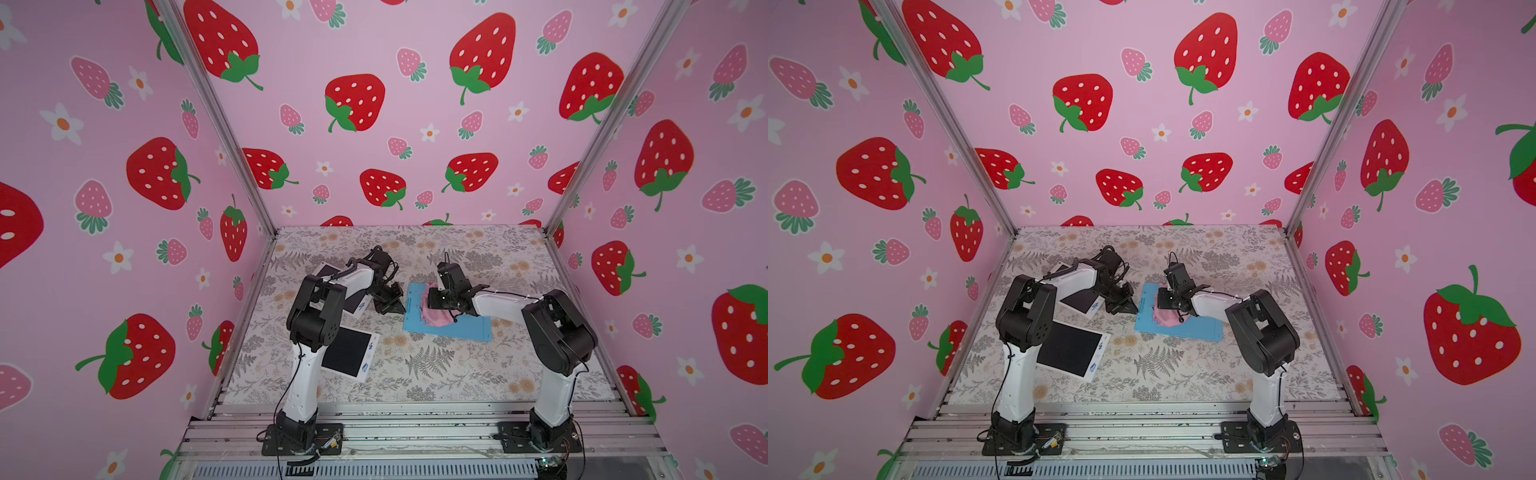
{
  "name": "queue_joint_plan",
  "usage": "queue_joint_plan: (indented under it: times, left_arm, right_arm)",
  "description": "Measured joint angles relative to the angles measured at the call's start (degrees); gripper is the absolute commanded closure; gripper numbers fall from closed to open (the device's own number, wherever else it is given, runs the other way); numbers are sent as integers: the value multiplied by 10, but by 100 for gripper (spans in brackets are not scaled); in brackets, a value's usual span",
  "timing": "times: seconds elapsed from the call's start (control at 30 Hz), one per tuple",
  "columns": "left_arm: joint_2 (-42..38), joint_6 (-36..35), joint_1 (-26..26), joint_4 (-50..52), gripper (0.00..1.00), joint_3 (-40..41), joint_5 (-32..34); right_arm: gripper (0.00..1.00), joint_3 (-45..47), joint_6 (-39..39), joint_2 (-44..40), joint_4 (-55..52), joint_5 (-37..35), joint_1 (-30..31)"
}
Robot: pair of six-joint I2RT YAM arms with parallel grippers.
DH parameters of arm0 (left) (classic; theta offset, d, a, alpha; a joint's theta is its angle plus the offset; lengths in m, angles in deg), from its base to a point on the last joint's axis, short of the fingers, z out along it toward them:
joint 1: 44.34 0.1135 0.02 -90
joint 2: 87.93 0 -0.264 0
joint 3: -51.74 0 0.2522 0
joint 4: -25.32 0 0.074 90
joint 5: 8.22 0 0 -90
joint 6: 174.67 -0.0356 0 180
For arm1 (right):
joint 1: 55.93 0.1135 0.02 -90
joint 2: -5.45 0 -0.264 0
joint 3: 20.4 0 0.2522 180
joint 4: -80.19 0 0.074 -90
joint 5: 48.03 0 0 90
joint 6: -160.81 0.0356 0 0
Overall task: Wipe the drawing tablet
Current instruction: Wipe the dirt from the drawing tablet.
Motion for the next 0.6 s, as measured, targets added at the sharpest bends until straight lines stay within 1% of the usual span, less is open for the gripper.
queue_joint_plan:
  times: [0.07, 0.13, 0.2, 0.3, 0.4, 0.5, 0.6]
  left_arm:
    - [0, 0, 0, 0, 88, -1, 0]
    - [0, -2, 0, 6, 88, -2, 3]
    - [0, -1, 0, 10, 88, -3, 4]
    - [0, 0, -1, 9, 88, -4, 5]
    - [1, 0, -2, 7, 88, -5, 7]
    - [1, 0, -3, 8, 88, -6, 9]
    - [2, 0, -4, 10, 88, -9, 10]
  right_arm:
    - [100, -10, -2, 4, 0, 5, 49]
    - [100, -12, -2, 4, 5, -6, 81]
    - [100, 0, 0, -1, 11, -7, 75]
    - [100, 40, 2, -15, 19, 3, 37]
    - [100, 57, 0, -26, 15, 15, 22]
    - [100, 42, -3, -25, 10, 16, 47]
    - [100, 22, -4, -23, 7, 24, 90]
